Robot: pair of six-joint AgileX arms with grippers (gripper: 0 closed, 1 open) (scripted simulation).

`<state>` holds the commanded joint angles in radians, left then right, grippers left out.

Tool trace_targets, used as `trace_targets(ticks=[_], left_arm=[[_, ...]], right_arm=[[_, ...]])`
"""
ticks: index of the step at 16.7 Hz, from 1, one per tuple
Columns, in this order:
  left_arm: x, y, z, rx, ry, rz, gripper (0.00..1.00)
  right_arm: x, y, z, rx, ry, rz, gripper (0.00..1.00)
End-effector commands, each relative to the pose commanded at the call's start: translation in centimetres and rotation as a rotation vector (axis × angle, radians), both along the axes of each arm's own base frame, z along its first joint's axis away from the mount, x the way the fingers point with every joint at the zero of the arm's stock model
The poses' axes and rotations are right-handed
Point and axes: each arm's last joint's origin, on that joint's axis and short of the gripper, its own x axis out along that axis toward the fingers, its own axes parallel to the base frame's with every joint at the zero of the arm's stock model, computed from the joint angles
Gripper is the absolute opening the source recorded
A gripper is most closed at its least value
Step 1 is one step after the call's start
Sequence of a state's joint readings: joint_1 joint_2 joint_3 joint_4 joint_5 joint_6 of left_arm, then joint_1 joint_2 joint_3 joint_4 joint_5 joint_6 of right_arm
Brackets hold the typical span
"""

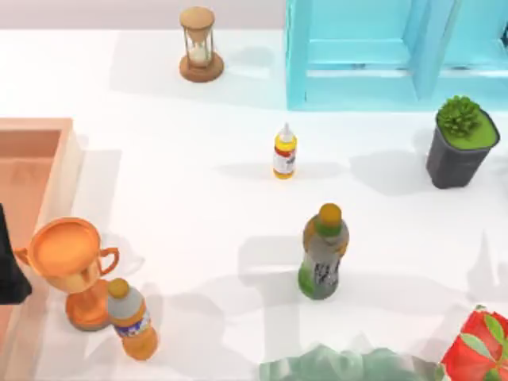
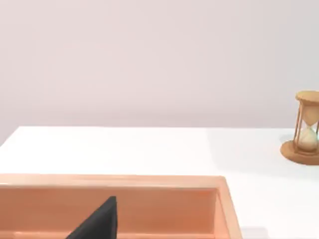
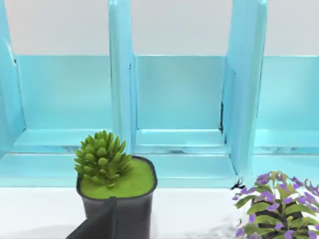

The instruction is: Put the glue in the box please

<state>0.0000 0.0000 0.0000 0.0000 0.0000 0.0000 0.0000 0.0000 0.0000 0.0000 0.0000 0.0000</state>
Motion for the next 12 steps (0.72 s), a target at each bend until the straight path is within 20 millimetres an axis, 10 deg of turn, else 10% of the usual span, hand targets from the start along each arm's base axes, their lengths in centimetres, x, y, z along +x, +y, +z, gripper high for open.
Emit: trace_targets(ticks=[6, 12], left_arm=[[0.2, -0.5, 1.7, -0.019, 0.028, -0.025, 1.00], [3.5, -3.7, 8.4, -0.088, 0.154, -0.148, 1.00]], right_arm=[[0.0, 0.0, 0.0, 0.000, 0.000, 0.000, 1.00], [0.0, 0.0, 0.0, 0.000, 0.000, 0.000, 1.00]])
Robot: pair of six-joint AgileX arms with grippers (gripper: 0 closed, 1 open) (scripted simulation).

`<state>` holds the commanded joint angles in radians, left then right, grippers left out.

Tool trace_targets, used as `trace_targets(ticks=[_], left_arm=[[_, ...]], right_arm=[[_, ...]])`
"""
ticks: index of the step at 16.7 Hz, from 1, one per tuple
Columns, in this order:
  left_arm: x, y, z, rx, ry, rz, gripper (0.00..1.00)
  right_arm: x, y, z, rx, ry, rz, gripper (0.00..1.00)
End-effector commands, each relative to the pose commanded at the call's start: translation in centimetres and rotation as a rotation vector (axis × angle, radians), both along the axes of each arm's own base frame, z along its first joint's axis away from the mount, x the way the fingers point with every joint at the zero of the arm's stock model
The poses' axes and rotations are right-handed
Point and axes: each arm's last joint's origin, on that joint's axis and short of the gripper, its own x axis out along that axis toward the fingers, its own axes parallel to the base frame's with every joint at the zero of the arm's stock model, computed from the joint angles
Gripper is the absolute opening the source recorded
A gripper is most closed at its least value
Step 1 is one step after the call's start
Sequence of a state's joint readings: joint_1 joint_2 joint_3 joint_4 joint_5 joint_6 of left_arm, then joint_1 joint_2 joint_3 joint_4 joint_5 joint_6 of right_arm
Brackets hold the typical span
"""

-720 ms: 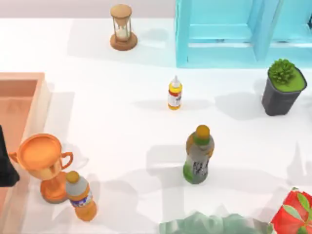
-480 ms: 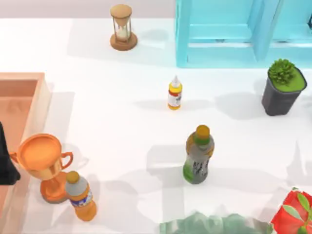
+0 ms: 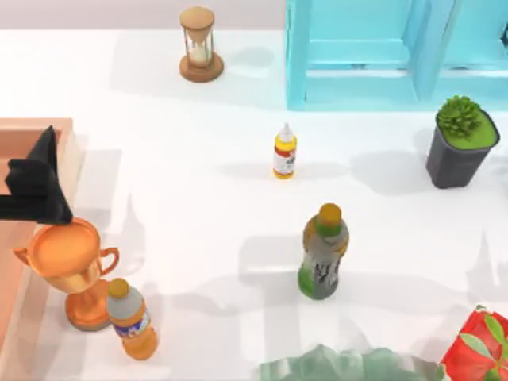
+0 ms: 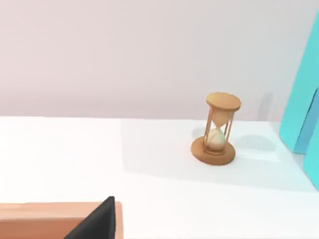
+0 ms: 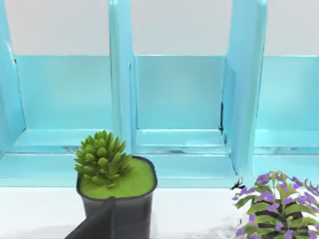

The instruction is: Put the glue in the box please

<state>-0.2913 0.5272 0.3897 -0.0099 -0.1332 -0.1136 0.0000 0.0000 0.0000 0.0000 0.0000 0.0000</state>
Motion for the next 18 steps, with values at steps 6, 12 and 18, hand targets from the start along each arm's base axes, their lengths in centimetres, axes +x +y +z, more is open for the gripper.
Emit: trace_targets(ticks=[6, 12, 18], left_arm=[[6.9, -9.1, 4.1, -0.044, 0.188, -0.140, 1.00], [12.3, -20.3, -0.2, 0.006, 0.385, -0.110, 1.00], [14.2, -25.9, -7.8, 0.091, 0.509, 0.025, 1.00]], right_arm=[[0.0, 0.0, 0.0, 0.000, 0.000, 0.000, 1.00], [0.0, 0.0, 0.0, 0.000, 0.000, 0.000, 1.00], [0.0, 0.0, 0.0, 0.000, 0.000, 0.000, 1.00]])
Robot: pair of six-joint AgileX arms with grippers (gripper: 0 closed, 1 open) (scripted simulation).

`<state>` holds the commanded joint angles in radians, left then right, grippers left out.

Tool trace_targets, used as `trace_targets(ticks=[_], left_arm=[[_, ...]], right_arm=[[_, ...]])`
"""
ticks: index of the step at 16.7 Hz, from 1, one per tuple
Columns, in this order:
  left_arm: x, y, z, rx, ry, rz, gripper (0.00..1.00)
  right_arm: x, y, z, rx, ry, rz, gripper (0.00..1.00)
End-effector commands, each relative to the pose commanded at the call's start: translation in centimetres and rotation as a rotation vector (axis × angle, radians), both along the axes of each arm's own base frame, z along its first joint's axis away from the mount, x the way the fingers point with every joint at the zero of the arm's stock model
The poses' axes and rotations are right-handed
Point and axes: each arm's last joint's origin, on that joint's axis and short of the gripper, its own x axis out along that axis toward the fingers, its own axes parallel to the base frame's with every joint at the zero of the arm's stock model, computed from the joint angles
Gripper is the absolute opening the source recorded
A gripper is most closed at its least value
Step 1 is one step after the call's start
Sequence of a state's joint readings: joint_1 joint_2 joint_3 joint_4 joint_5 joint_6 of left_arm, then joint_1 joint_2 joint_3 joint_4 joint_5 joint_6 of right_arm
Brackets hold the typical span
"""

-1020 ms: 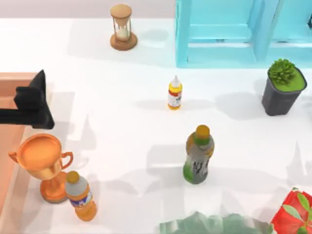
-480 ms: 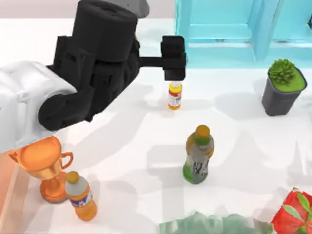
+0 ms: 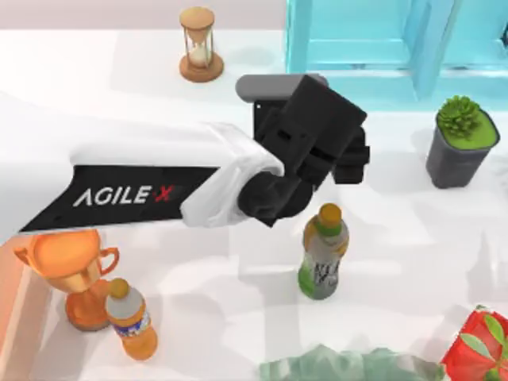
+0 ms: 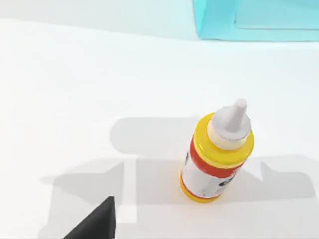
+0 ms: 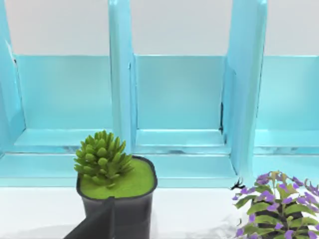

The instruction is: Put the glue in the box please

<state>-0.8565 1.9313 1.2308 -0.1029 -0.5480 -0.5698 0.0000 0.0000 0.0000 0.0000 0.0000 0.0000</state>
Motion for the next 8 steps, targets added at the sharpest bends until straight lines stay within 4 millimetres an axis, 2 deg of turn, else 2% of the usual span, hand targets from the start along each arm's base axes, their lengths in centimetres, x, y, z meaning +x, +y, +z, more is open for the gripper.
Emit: trace_targets(ticks=[2, 4, 8], left_arm=[[0.2, -0.6, -1.9, 0.028, 0.022, 0.031, 1.00], [0.2, -1.0, -2.9, 0.043, 0.031, 0.048, 1.00], [0.2, -1.1, -3.0, 0.045, 0.033, 0.051, 1.00]], right_arm=[[0.0, 0.0, 0.0, 0.000, 0.000, 0.000, 1.00], [0.0, 0.0, 0.0, 0.000, 0.000, 0.000, 1.00], [0.0, 0.0, 0.0, 0.000, 0.000, 0.000, 1.00]])
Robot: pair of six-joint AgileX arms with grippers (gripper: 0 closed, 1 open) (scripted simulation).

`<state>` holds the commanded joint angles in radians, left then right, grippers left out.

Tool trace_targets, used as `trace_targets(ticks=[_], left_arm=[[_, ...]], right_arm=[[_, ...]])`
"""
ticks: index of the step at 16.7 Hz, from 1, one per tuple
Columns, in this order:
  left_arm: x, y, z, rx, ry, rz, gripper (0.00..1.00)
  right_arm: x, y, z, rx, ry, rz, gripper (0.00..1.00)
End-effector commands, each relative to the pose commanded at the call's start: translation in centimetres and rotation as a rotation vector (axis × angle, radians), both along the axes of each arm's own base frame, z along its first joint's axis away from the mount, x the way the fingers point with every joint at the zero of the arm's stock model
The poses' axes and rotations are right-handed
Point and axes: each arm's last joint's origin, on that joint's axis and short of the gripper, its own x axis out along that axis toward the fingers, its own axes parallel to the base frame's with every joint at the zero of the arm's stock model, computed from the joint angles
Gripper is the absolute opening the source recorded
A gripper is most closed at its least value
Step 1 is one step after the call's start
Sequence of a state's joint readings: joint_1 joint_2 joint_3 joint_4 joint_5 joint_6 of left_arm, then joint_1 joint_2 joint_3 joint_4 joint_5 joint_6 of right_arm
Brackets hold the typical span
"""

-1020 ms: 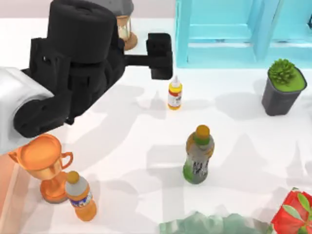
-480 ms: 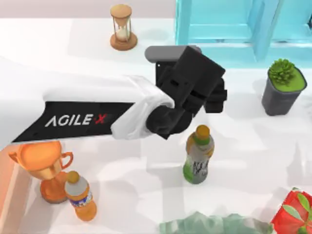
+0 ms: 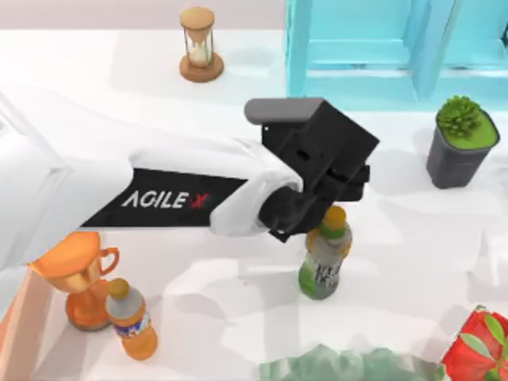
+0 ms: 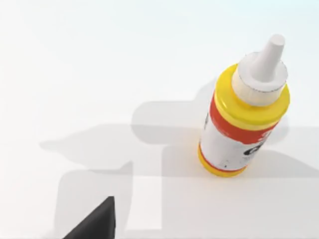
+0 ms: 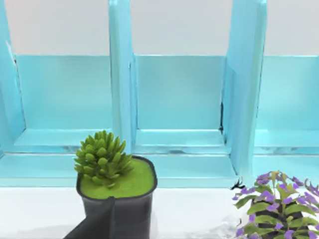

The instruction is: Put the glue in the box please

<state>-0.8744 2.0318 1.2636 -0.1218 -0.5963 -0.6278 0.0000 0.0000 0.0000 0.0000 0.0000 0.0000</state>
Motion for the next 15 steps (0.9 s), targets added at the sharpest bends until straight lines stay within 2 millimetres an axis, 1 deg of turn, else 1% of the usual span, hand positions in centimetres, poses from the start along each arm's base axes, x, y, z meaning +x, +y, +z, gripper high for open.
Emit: trace_targets(ticks=[3, 4, 6, 9, 12, 15], left_arm=[[0.2, 0.3, 0.0, 0.000, 0.001, 0.003, 1.00], [0.7, 0.5, -0.1, -0.002, 0.000, 0.003, 1.00], [2.6, 1.3, -0.8, -0.004, -0.003, 0.005, 1.00], [5.7, 2.0, -3.0, -0.003, -0.003, 0.008, 1.00], [7.3, 1.1, -5.4, 0.000, -0.001, 0.005, 1.00], [7.7, -0.2, -6.4, 0.000, 0.000, 0.000, 1.00]], right_arm=[[0.0, 0.0, 0.0, 0.000, 0.000, 0.000, 1.00], [0.0, 0.0, 0.0, 0.000, 0.000, 0.000, 1.00], [0.0, 0.0, 0.0, 0.000, 0.000, 0.000, 1.00], [0.0, 0.0, 0.0, 0.000, 0.000, 0.000, 1.00], [0.0, 0.0, 0.0, 0.000, 0.000, 0.000, 1.00], [0.0, 0.0, 0.0, 0.000, 0.000, 0.000, 1.00]])
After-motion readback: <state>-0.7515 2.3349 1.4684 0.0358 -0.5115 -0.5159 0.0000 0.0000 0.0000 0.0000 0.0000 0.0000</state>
